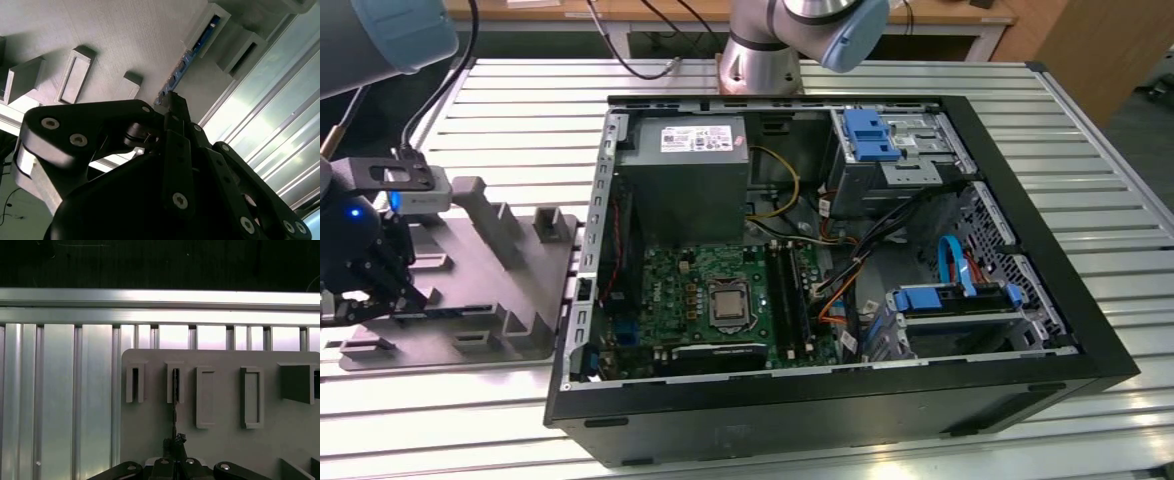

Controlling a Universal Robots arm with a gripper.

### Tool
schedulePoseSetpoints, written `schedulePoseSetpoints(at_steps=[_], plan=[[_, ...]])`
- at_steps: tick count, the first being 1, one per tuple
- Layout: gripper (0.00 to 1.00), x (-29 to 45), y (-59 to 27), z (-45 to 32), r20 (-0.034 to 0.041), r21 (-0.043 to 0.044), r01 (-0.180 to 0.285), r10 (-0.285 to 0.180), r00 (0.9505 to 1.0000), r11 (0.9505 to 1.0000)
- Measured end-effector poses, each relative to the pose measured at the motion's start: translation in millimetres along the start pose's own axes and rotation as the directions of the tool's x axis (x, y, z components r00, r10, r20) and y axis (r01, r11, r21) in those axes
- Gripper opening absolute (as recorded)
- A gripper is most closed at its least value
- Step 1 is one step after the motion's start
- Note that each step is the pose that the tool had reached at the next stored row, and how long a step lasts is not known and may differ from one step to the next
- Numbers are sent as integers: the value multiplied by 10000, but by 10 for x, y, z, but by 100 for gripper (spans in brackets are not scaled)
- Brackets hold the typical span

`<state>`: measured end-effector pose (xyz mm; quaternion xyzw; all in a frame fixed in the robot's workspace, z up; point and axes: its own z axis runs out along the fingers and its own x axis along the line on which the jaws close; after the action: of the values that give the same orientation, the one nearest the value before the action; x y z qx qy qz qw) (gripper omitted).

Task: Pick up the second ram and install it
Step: 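Pick up the second ram and move it above second insertion slot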

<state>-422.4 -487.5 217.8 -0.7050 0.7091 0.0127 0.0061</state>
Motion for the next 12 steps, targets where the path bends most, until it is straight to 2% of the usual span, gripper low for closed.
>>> schedulePoseSetpoints(at_steps=[2, 4, 5, 6, 7, 8, 12], plan=[[11, 0, 0, 0, -1, 0, 0, 0, 10000, 10000], [23, 0, 0, 1, -2, 1, 0, 0, 10000, 10000], [23, 0, 0, 0, -3, 0, 0, 0, 10000, 10000], [29, 0, 0, 0, -4, 0, 0, 0, 10000, 10000], [29, 0, 0, 0, -4, 0, 0, 0, 10000, 10000], [35, 0, 0, 0, -5, 0, 0, 0, 10000, 10000], [35, 0, -1, 5, -6, 0, 60, -60, 10000, 10000]])
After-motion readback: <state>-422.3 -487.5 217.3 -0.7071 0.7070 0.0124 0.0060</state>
